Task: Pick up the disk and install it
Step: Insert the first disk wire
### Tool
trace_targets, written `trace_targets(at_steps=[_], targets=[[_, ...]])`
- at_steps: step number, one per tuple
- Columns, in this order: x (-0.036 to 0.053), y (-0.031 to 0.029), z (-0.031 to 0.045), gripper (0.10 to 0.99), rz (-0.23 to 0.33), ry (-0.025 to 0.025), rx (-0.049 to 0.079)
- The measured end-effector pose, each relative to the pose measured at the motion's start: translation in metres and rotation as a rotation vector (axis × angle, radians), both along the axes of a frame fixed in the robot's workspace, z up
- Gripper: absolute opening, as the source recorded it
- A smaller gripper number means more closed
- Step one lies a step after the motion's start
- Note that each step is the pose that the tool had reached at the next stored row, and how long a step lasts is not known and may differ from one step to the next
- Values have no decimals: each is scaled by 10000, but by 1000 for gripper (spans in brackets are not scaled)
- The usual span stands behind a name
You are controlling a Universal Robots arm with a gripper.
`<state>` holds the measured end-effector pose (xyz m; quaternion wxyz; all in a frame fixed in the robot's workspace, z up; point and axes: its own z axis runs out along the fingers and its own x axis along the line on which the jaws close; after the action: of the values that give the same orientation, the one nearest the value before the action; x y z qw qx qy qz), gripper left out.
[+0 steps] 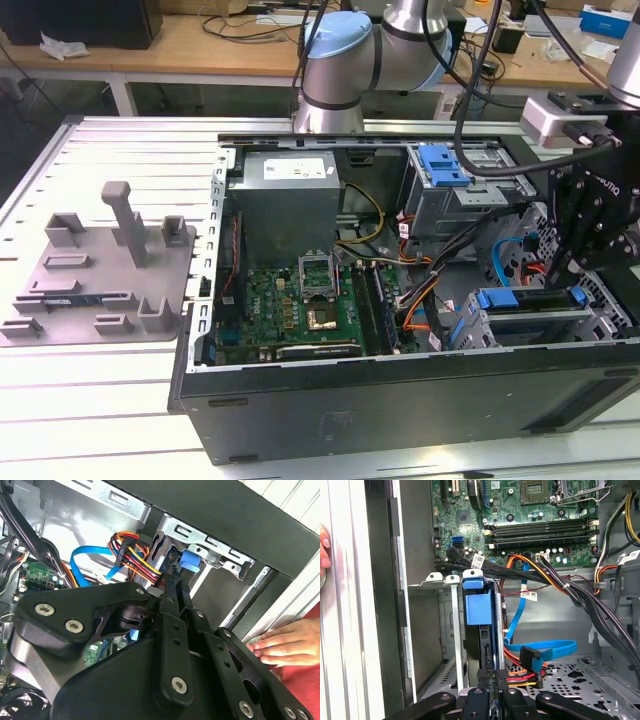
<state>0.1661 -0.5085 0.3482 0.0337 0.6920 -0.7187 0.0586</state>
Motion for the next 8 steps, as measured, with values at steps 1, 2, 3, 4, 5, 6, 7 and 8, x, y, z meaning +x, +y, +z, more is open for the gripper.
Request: trace_targets(at_steps=[1, 2, 3, 4, 5, 6, 7, 8], targets=[[0, -1, -1, 169, 0, 0, -1], [0, -2, -3, 169, 0, 0, 0], [-1, -3, -5, 169, 0, 0, -1], [-3, -4, -6, 169, -1, 1, -2], [-4, -5, -8, 169, 0, 0, -3], [-5, -6, -10, 169, -1, 1, -3], [-6, -7, -11, 169, 0, 0, -3], [-7, -8, -12, 169, 0, 0, -3]])
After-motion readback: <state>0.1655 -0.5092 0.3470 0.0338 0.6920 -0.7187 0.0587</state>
